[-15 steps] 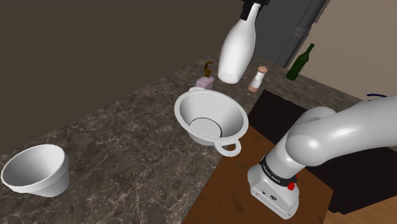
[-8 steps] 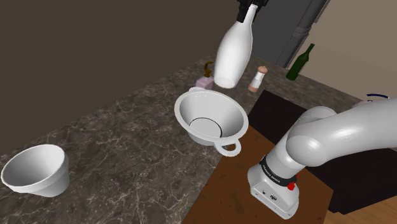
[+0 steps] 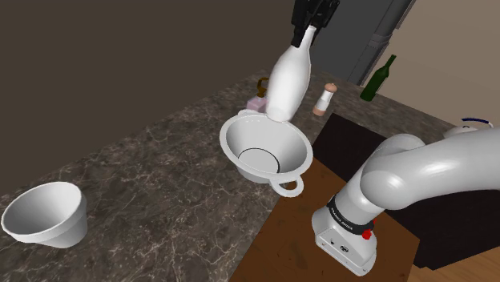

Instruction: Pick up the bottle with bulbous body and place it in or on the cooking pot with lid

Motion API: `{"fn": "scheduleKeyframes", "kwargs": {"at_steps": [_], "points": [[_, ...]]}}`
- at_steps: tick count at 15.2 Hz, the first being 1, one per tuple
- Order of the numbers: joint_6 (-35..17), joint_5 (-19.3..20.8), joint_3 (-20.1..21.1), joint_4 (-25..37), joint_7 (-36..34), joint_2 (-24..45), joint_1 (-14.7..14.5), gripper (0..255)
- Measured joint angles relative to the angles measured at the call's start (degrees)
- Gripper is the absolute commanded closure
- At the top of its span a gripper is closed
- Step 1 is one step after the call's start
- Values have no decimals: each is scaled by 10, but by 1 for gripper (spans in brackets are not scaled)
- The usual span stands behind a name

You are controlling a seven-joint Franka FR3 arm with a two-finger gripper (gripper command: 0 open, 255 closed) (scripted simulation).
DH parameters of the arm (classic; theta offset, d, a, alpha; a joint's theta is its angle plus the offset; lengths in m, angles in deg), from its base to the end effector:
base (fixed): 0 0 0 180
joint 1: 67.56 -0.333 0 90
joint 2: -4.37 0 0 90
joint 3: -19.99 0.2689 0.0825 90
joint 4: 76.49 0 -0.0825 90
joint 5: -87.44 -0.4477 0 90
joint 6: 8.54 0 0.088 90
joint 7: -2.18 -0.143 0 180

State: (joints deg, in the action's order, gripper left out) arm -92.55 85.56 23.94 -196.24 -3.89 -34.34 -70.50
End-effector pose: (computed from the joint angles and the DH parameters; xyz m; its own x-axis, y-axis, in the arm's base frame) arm 0.4171 0.0609 0.6065 0.9987 0.0047 0.0514 0.0044 -1.0000 0.0053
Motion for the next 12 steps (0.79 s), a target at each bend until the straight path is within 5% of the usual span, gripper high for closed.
{"fn": "scheduleKeyframes", "kwargs": {"at_steps": [12], "points": [[-85, -4, 3, -117, -1, -32, -2, 255]]}}
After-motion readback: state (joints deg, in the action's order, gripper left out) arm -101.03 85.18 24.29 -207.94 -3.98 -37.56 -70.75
